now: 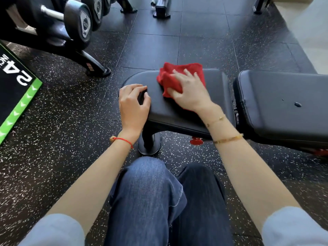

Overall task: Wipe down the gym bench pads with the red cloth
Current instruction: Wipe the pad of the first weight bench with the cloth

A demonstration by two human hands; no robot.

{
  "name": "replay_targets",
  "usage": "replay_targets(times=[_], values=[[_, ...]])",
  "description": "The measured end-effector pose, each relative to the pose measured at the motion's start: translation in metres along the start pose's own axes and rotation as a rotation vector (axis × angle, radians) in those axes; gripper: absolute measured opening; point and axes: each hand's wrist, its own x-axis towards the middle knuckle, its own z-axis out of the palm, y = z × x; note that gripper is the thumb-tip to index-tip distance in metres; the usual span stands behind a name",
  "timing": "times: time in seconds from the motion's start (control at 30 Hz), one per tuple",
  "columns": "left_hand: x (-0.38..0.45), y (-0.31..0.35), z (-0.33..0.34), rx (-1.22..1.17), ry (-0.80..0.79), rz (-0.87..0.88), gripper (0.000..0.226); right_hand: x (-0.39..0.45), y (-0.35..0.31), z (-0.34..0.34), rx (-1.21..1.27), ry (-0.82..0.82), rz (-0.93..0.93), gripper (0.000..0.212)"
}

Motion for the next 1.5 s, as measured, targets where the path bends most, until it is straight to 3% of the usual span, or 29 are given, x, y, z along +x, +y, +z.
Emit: replay_targets(times=[0.17,0.37,0.43,0.73,0.97,1.1,1.23,1.37,1.5], values=[[0.000,-0.002,0.001,0.000,-0.003,0.015,0.019,-0.059,0.016,-0.011,0.058,0.030,-0.102,0.056],[-0.002,-0.003,0.001,0.009,0.000,0.020,0.019,-0.015,0.057,-0.029,0.010,0.075,0.222,0.077],[-0.002,-0.002,0.002,0.011,0.002,0.023,0.019,0.001,0.049,-0.026,-0.028,0.047,0.230,0.080],[-0.001,-0.004,0.002,-0.004,0.006,0.010,0.019,-0.059,0.003,-0.008,0.091,0.084,-0.083,0.044],[-0.002,-0.004,0.001,0.001,0.002,0.002,0.021,-0.042,0.035,-0.032,0.063,0.221,0.156,0.033],[-0.002,-0.003,0.001,-0.004,0.006,0.002,0.021,-0.035,0.009,-0.015,0.063,0.125,0.059,0.038],[-0.001,-0.005,0.001,-0.017,0.002,0.009,0.021,-0.085,-0.001,-0.011,0.087,0.068,-0.045,0.042],[-0.002,-0.006,0.002,-0.018,0.006,0.015,0.021,-0.131,0.011,-0.020,0.072,0.106,-0.009,0.041],[-0.002,-0.007,0.001,-0.016,-0.002,0.020,0.023,-0.104,0.028,-0.032,0.073,0.151,0.136,0.044]])
